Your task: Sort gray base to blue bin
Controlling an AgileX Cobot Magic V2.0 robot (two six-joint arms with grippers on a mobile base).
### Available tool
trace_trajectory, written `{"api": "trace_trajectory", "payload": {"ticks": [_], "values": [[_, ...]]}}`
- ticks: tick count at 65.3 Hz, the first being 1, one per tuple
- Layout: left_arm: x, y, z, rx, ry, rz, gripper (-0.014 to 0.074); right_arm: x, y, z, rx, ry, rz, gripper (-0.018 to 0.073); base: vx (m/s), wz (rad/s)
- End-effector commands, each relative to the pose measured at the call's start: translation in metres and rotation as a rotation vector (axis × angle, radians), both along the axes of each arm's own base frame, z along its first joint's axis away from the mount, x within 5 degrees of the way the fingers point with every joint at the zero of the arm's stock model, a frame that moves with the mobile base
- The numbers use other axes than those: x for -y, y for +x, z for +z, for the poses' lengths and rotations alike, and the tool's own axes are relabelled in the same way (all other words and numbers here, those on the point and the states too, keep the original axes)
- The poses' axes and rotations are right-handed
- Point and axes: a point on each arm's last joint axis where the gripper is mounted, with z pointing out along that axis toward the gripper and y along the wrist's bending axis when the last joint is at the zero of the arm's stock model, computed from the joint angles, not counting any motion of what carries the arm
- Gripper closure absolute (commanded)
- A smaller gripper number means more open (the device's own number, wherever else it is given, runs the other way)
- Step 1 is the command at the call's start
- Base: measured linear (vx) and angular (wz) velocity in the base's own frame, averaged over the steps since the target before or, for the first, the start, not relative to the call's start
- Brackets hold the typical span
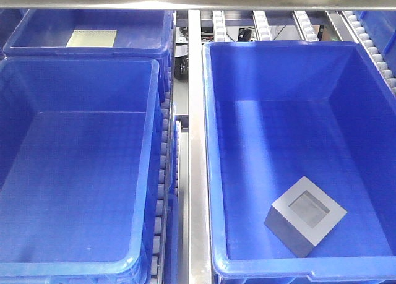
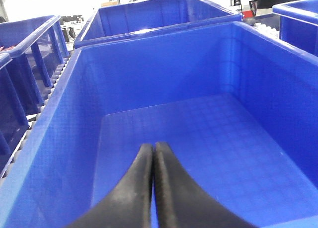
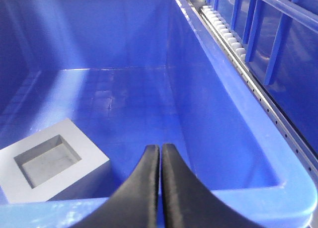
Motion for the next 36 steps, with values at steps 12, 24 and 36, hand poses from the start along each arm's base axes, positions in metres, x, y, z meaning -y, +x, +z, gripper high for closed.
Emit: {"api": "trace_trajectory", "payload": {"ticks": [12,24,36], "values": [[0.0003,-0.0020,0.0138,0.099,-0.021,-0.004,0.0594,0.0002,0.0007,0.0060,0.071,-0.026,0.001,0.0564,0.00,0.00],[0.0003,-0.0020,0.0138,0.099,-0.021,-0.004,0.0594,0.0002,0.0007,0.0060,0.071,-0.026,0.001,0.0564,0.00,0.00],[0.0003,-0.0020,0.0138,0.099,-0.021,-0.004,0.0594,0.0002,0.0007,0.0060,0.071,-0.026,0.001,0.0564,0.00,0.00]]}}
